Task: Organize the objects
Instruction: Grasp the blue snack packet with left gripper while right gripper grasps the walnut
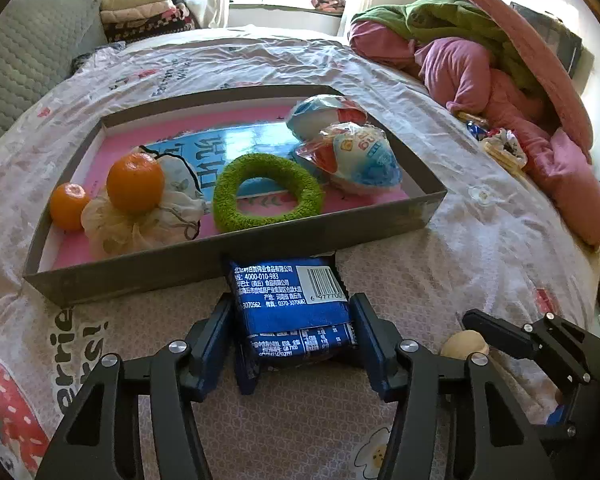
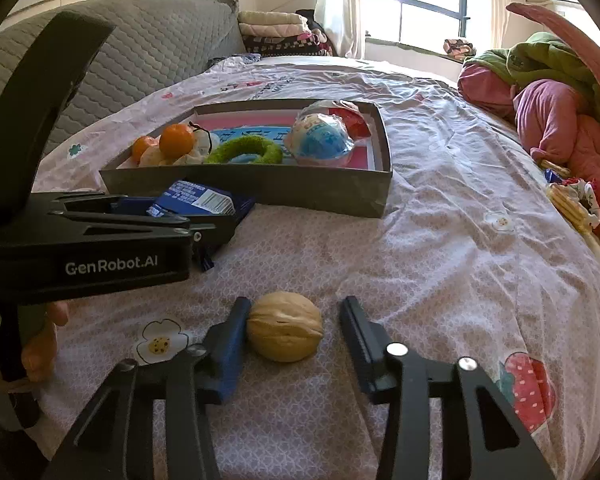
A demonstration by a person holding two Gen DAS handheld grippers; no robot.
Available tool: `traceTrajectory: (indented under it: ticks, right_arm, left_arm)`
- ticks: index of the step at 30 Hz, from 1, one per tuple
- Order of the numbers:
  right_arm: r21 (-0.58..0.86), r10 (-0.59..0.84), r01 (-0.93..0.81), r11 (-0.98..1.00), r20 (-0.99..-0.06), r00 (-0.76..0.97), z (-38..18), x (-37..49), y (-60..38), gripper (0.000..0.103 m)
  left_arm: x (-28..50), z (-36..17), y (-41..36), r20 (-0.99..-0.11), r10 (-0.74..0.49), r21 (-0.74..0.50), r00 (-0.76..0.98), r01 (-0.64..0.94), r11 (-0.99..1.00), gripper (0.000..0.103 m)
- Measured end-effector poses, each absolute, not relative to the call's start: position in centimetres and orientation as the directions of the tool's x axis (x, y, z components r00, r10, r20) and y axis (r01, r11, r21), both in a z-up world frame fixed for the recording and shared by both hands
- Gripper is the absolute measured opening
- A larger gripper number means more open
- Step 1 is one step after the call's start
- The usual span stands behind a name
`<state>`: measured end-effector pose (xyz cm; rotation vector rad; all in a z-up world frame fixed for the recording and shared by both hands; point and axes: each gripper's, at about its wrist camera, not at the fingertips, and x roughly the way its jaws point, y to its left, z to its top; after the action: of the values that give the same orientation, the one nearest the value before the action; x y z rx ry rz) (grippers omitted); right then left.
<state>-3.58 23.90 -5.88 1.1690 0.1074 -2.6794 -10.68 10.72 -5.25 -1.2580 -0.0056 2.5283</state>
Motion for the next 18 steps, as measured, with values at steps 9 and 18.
traceTrajectory:
  ticks: [9, 18]
  right_arm:
    - [0.039, -0.199, 0.248, -0.968, -0.722, -0.662, -5.4, -3.1, 23.9, 0.036]
    - [0.031, -0.234, 0.293, -0.956, -0.684, -0.691, -4.0, -2.3, 22.7, 0.036]
  left_arm:
    - [-10.6, -4.8, 10.2, -0.771, 0.317, -0.177, -0.552, -0.293, -0.940, 0.056]
    - [-9.2, -2.7, 9.7, -0.741, 0.321, -0.158, -0.590, -0.312, -0.937, 0.056]
